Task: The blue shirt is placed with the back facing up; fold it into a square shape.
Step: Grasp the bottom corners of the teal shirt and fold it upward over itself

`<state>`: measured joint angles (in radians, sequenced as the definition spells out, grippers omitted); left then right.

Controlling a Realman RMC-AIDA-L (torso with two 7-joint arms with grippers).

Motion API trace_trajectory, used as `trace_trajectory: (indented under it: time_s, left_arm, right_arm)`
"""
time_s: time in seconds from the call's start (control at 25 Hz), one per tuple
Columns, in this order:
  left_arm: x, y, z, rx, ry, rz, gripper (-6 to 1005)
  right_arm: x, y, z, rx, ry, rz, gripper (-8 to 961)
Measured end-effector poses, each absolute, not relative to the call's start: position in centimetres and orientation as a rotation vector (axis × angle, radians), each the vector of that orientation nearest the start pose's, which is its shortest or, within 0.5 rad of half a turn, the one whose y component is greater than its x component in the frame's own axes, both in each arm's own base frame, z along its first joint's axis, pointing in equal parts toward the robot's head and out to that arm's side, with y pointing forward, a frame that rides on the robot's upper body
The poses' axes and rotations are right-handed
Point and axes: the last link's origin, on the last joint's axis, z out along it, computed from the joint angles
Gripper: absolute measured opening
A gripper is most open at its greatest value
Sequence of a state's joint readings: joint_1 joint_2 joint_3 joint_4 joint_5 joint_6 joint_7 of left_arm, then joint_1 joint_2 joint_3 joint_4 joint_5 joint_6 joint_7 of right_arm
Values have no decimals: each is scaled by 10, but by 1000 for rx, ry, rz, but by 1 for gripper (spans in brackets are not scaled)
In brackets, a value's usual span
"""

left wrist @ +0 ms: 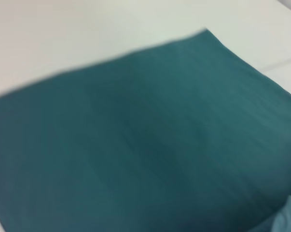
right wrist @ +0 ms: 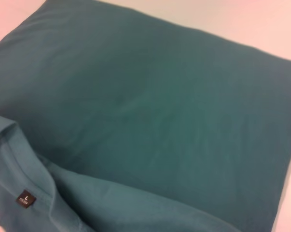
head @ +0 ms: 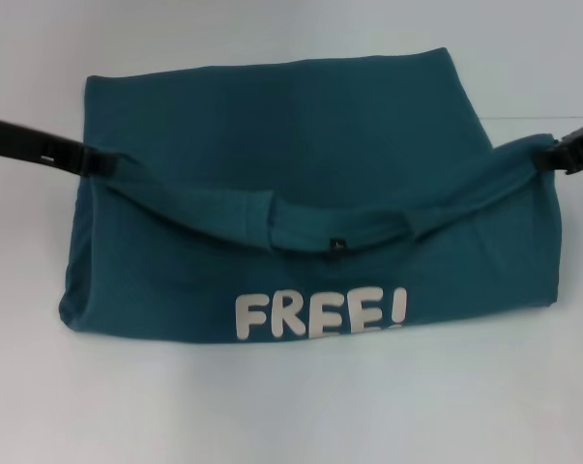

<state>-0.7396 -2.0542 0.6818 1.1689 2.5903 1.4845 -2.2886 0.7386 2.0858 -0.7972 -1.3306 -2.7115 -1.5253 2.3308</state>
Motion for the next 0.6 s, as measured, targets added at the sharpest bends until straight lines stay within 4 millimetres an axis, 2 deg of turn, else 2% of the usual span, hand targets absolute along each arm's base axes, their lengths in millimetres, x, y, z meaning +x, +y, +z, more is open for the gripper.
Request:
trace_trajectory:
  time_s: [0.28,0.6]
  left_arm:
    - [-221,428,87,-2254,-981,-46,28]
    - [-223,433,82,-2218,-955,-61,29]
  right_arm:
    - [195,434,80,-2260,898,-94,61]
    - [193,456,68,-2182,869,-47,61]
